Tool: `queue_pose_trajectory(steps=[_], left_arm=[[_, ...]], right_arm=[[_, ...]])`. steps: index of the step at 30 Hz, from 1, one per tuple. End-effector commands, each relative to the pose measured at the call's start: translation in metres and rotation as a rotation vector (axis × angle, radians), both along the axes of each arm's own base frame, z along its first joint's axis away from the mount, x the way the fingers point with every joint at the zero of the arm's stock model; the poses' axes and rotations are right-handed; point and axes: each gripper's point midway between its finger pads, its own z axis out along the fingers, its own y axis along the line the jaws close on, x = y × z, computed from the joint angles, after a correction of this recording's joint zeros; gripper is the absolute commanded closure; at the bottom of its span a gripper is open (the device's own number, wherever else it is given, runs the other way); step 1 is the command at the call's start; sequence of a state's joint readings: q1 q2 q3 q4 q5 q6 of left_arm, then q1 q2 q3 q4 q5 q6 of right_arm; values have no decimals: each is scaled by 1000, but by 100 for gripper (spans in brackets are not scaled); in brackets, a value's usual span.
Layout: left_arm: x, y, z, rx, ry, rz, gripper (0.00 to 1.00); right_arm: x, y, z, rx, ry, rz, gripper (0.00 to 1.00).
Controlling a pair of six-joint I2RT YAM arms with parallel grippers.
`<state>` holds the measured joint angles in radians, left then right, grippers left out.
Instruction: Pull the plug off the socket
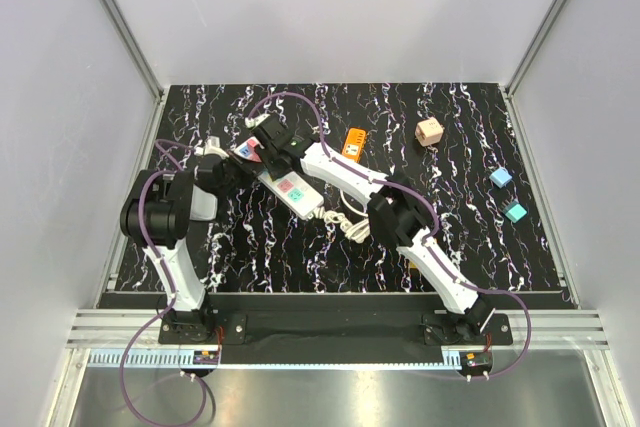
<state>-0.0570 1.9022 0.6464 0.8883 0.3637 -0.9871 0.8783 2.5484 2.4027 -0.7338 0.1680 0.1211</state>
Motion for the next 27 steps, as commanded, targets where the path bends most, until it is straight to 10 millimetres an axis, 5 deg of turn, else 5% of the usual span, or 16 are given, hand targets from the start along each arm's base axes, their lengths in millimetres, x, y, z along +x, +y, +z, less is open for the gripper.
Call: queue_pose_trajectory(steps=[1,13,27], left_arm=[[-23,4,-43,81,166,-3,100],[-24,-6,-46,211,224,-5,100],[-23,-9,-46,237,224,-17,100]], right_arm=[[4,11,48,67,-78,-36,100],[19,18,129,195,-213,-86,100],[28,22,162,268,-266,-120,100]])
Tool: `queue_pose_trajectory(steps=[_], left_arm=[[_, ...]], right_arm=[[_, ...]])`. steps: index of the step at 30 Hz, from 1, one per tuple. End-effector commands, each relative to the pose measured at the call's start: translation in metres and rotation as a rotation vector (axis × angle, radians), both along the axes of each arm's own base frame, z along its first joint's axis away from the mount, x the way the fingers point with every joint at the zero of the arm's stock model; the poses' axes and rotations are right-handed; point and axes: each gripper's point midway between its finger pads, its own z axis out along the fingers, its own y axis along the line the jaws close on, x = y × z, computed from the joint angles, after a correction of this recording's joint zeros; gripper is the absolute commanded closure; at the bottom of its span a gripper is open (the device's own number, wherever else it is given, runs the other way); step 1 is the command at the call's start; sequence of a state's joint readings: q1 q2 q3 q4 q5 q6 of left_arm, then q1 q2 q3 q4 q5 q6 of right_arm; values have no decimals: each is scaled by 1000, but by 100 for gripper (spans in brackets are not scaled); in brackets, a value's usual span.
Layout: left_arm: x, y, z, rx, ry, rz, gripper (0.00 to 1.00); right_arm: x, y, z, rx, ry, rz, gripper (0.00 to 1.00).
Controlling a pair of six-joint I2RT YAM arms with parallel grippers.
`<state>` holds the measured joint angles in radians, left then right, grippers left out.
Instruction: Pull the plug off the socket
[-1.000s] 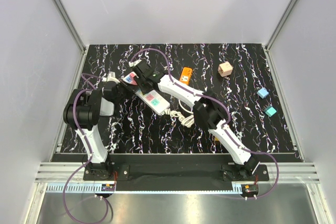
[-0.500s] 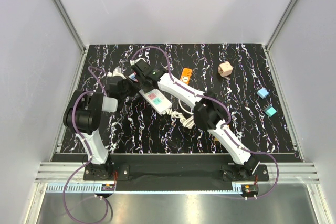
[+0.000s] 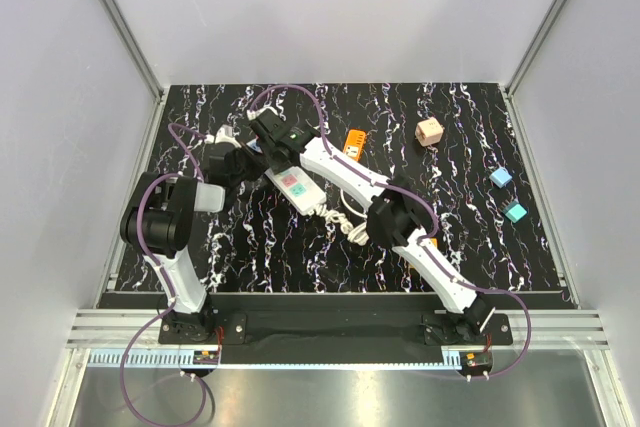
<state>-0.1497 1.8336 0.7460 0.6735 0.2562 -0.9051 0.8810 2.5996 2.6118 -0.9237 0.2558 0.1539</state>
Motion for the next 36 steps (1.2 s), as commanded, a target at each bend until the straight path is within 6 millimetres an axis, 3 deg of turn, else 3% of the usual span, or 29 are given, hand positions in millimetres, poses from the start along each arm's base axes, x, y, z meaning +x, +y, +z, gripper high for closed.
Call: queue_pose_trajectory(steps=[1,14,20,21,22,24,26,27,28,30,31,33,35,36], left_arm=[[-32,14,-61,128,213,15,100],[-32,11,-60,120,202,6,100],[-30,8,-58,96,188,-11,100],[-32,6,-58,79,189,-19,100],[-32,8,-58,70,184,-18,100],[-32,7,-57,58,180,-25,100],[-32,9,-55,47,165,-21,100],[-33,10,-55,47,164,-21,100],[-33,10,-53,47,157,-22,100],[-33,9,-52,45,151,-24,100],[-35,9,-51,44,148,-26,100],[-34,8,-49,40,138,-33,100],[-34,8,-49,38,136,-38,100],[-35,7,-49,37,134,-42,100]], right_arm=[[25,37,142,324,-273,-36,100],[40,26,159,345,-322,-71,100],[29,-11,164,258,-314,-155,100],[26,-20,152,218,-296,-166,100],[21,-27,171,234,-316,-172,100],[16,-42,175,207,-324,-194,100],[5,-62,176,174,-326,-209,100],[3,-76,155,127,-310,-225,100],[-3,-88,173,152,-333,-235,100],[-7,-112,166,131,-338,-265,100],[-10,-141,156,105,-323,-301,100],[-12,-175,144,84,-299,-363,100],[-23,-227,128,46,-271,-448,100],[-34,-252,105,-17,-246,-487,100]])
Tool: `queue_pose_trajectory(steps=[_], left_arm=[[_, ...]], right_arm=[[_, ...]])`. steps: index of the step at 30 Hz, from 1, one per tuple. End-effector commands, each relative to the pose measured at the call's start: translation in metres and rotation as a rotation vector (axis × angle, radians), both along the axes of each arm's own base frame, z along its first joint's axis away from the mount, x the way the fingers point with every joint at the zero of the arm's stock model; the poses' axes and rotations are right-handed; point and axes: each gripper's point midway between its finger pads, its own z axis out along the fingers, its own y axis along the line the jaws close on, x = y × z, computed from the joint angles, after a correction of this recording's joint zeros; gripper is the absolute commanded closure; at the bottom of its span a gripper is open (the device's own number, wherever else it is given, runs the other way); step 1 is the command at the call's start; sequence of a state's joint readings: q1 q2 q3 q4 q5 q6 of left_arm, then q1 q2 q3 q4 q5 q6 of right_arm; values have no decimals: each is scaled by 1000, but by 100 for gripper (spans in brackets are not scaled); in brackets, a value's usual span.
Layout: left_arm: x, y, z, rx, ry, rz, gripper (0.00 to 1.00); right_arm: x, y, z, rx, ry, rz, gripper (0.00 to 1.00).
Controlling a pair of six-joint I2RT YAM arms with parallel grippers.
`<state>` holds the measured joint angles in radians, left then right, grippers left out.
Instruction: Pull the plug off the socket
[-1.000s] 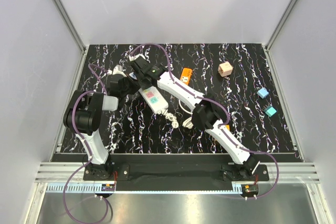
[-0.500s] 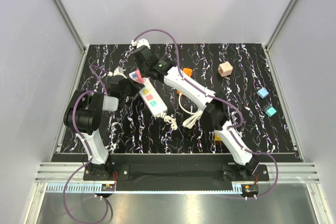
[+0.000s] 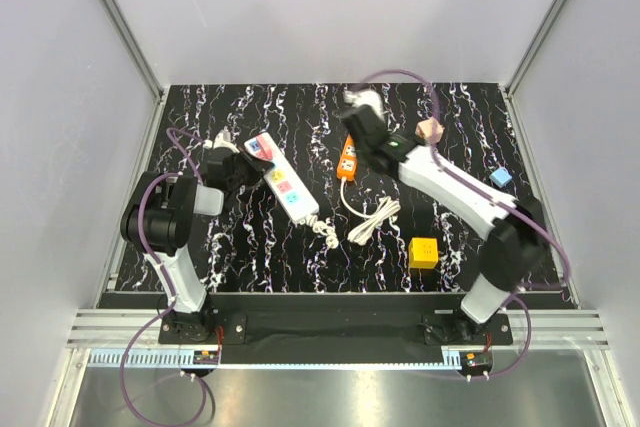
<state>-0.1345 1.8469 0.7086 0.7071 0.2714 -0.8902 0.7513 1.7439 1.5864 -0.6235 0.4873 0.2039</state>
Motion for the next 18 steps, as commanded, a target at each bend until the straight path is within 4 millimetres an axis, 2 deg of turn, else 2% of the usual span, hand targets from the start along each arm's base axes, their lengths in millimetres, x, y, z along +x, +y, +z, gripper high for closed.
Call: queue_pose_trajectory(steps=[1,2,3,4,5,6,8,9,11,12,15,16,18], left_arm=[[-27,1,-35,26,116,-38,100],[-27,0,-34,25,113,-39,100],[-28,0,-34,24,112,-42,100],[-28,0,-34,25,110,-41,100],[-28,0,-33,22,106,-43,100],[-29,-1,-34,21,108,-46,100],[-29,-1,-34,19,104,-45,100],[-31,-2,-36,13,110,-50,100],[-31,-2,-35,10,103,-51,100],[-32,-2,-35,10,103,-51,100],[-34,-3,-37,7,105,-60,100],[-35,-5,-36,2,101,-66,100],[-35,-6,-36,-2,99,-73,100]], right_arm=[[-9,-83,10,4,-67,-213,100],[-12,-110,7,-11,-71,-277,100],[-25,-137,-11,-68,-53,-334,100],[-33,-158,0,-49,-87,-383,100],[-37,-192,0,-80,-103,-479,100],[-53,-217,-6,-108,-106,-536,100],[-68,-261,-6,-194,-149,-695,100],[-78,-279,-13,-229,-147,-763,100],[-85,-294,-13,-232,-168,-840,100],[-92,-307,-17,-230,-125,-889,100],[-93,-320,-39,-148,-39,-993,100],[-97,-336,-45,-132,-28,-1071,100],[-105,-350,-51,-136,-13,-1130,100]])
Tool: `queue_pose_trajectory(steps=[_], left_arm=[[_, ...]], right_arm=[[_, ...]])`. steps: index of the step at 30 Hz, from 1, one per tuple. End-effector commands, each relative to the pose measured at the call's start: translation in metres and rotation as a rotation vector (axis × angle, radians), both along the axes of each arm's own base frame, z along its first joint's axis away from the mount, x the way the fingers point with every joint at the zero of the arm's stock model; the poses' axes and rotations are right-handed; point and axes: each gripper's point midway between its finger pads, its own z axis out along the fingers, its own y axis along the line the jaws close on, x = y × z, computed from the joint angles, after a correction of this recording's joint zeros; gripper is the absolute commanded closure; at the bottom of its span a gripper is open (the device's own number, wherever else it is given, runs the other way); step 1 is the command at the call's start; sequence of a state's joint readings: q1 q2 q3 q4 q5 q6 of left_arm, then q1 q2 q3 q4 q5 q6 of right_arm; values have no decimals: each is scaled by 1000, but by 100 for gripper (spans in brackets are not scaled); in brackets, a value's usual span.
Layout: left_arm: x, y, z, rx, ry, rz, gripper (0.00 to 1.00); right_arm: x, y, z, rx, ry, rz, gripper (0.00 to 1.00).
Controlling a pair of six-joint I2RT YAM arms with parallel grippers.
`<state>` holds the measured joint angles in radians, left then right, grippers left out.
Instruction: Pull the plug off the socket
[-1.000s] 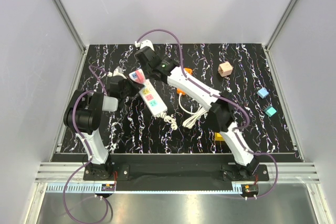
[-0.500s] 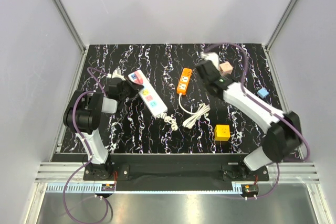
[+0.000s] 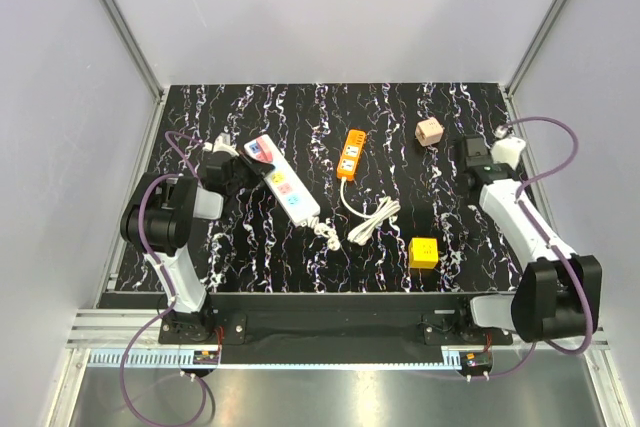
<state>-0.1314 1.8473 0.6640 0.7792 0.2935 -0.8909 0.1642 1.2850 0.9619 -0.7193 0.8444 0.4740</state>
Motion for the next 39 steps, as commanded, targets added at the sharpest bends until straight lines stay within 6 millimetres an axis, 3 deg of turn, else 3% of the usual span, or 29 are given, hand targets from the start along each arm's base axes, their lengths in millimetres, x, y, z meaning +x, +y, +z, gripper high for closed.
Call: queue_pose_trajectory(steps=[1,8,11,13,17,19,26,30,34,39], left_arm=[[-28,-5,-35,11,123,-57,100],[-27,-9,-36,-16,121,-77,100],[-29,-8,-36,-29,123,-78,100],[-29,-7,-35,-38,116,-77,100],[-30,-7,-38,-68,123,-80,100],[-30,-6,-37,-73,119,-77,100],[-30,-5,-36,-77,113,-78,100],[-30,-3,-35,-74,107,-70,100],[-30,-3,-34,-72,103,-69,100],[-30,-3,-32,-71,93,-70,100]], right_arm=[[-15,-34,1,21,-83,-227,100],[-62,-102,-19,45,-94,-532,100],[-62,-114,-33,24,-31,-559,100],[-61,-116,-43,23,15,-576,100],[-36,-110,-63,112,56,-526,100],[-41,-109,-76,115,104,-564,100],[-43,-117,-86,59,166,-597,100],[-43,-118,-95,56,193,-602,90],[-43,-118,-96,56,186,-598,68],[-38,-120,-94,56,188,-566,55]])
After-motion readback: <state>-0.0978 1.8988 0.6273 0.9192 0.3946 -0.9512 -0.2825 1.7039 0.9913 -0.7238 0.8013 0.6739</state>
